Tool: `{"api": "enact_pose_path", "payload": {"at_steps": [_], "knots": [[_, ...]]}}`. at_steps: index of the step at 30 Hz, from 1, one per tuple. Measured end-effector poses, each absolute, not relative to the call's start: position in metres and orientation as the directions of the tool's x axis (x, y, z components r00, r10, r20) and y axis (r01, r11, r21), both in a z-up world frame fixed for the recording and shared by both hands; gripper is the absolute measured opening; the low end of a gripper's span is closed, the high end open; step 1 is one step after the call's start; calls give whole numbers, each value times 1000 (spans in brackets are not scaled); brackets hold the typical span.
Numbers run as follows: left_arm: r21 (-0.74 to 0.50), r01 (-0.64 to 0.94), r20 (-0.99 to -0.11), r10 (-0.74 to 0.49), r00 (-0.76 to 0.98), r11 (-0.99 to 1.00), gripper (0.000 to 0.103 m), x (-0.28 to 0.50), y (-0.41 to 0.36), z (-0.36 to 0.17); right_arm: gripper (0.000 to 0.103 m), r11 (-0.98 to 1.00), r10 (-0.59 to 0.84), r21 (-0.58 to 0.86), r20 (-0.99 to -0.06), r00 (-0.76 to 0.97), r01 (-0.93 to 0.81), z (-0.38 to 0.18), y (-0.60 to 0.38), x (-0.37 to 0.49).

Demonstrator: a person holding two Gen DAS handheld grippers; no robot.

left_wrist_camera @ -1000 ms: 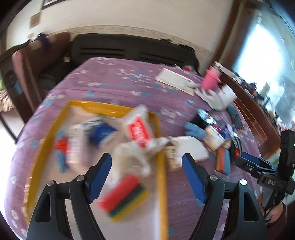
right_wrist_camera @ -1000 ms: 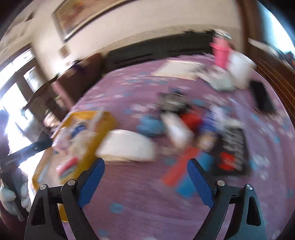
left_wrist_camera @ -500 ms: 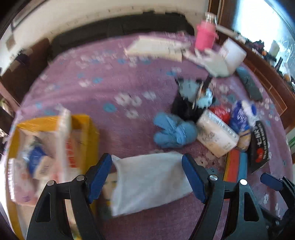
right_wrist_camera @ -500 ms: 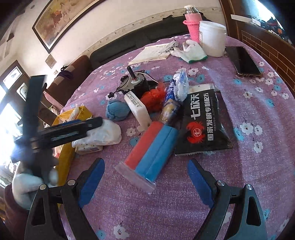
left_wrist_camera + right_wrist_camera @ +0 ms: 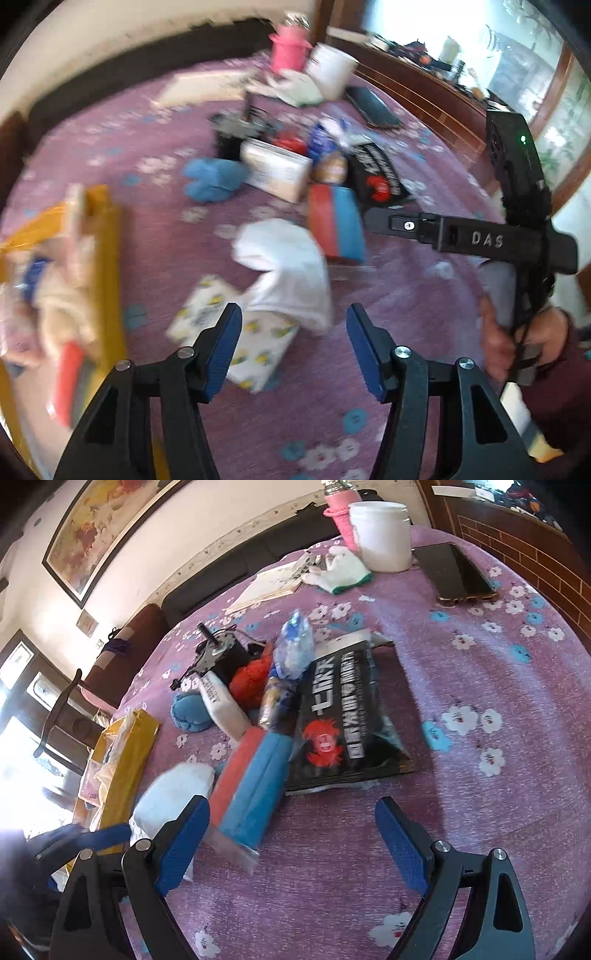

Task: Organize soft objects
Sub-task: 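Grasp the white sock with the right gripper while the left moves to the yellow-flower tissue pack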

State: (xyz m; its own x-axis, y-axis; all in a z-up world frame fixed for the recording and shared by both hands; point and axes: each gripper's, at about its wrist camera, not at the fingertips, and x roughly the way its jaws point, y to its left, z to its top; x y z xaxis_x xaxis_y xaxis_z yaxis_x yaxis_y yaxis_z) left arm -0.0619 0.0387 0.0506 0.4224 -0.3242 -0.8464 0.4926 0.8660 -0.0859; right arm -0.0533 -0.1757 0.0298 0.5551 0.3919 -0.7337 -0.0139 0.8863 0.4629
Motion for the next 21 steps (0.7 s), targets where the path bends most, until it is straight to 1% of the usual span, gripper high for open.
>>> {"api": "enact_pose_path", "payload": {"at_steps": [2,6,10,12,15,17,20,21], "knots": [[-77,438,-843,-293,450,896,63,-60,50,49,93,885,410,464,-725,553,-48,34,-166,-54],[-47,328,-859,-206,468,943,63,-51,67,31,93,854,492,499,-682,541,-147,46,-140,-53],[-113,299,-853,-247,461,948,63,-45,71,23,93,814,570,541,-673,471,-213,48,-110,-40],[-135,289,-846,-262,464,948,63,-46,74,23,89,831,553,510,-707,441,-224,43,-93,-29],[-154,286,-845,-276,458,946,63,-50,77,22,74,853,521,455,-745,417,-255,37,-73,-20],[-159,279,-849,-275,452,947,63,-51,78,22,38,873,487,422,-787,379,-245,28,-64,-14],[-153,278,-854,-268,446,948,64,-49,70,21,22,886,463,402,-796,388,-232,24,-68,-16],[-147,282,-855,-266,446,948,65,-49,67,21,20,882,471,419,-788,396,-216,25,-74,-19]]}}
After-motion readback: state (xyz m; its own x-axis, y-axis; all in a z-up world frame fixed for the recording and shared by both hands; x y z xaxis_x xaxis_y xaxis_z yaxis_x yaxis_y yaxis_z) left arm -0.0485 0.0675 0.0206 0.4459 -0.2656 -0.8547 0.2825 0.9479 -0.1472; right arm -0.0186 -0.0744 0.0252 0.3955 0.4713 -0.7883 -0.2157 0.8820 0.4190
